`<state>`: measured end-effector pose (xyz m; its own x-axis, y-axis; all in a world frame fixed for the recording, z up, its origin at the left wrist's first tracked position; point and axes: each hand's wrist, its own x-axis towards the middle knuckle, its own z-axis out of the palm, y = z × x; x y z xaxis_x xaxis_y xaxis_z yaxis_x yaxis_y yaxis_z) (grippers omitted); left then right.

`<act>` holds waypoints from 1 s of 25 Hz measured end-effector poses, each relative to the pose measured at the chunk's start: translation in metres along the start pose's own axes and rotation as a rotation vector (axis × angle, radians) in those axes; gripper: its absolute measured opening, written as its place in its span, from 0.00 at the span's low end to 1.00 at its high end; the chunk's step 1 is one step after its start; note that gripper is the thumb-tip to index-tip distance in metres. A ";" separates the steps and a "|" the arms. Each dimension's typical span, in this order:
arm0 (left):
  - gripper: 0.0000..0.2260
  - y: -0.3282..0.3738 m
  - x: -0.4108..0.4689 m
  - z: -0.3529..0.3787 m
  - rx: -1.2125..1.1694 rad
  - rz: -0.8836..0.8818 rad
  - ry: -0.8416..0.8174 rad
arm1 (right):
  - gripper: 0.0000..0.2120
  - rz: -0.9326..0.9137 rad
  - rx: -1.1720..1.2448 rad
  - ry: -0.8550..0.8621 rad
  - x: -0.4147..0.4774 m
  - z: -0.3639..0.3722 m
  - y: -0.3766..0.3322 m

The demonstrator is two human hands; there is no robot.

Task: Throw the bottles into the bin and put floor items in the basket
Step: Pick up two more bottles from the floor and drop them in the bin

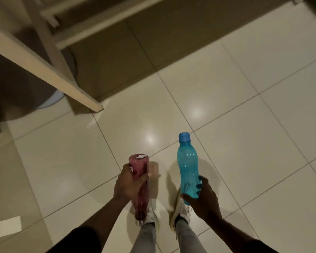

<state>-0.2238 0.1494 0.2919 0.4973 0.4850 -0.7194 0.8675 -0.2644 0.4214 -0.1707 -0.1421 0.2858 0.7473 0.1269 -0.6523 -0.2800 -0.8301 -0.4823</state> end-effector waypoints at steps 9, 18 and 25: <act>0.37 0.053 -0.150 -0.129 -0.165 -0.090 0.095 | 0.47 -0.212 -0.059 -0.048 -0.104 -0.123 -0.127; 0.36 0.044 -0.274 -0.194 -0.432 -0.118 0.266 | 0.48 -0.374 -0.119 -0.115 -0.160 -0.155 -0.215; 0.29 -0.025 -0.313 -0.218 -0.774 -0.192 0.404 | 0.47 -0.513 -0.214 -0.231 -0.201 -0.123 -0.264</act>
<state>-0.4038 0.1863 0.6272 0.1747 0.7583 -0.6281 0.6097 0.4176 0.6737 -0.1724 -0.0150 0.6161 0.5977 0.6353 -0.4890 0.2273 -0.7192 -0.6566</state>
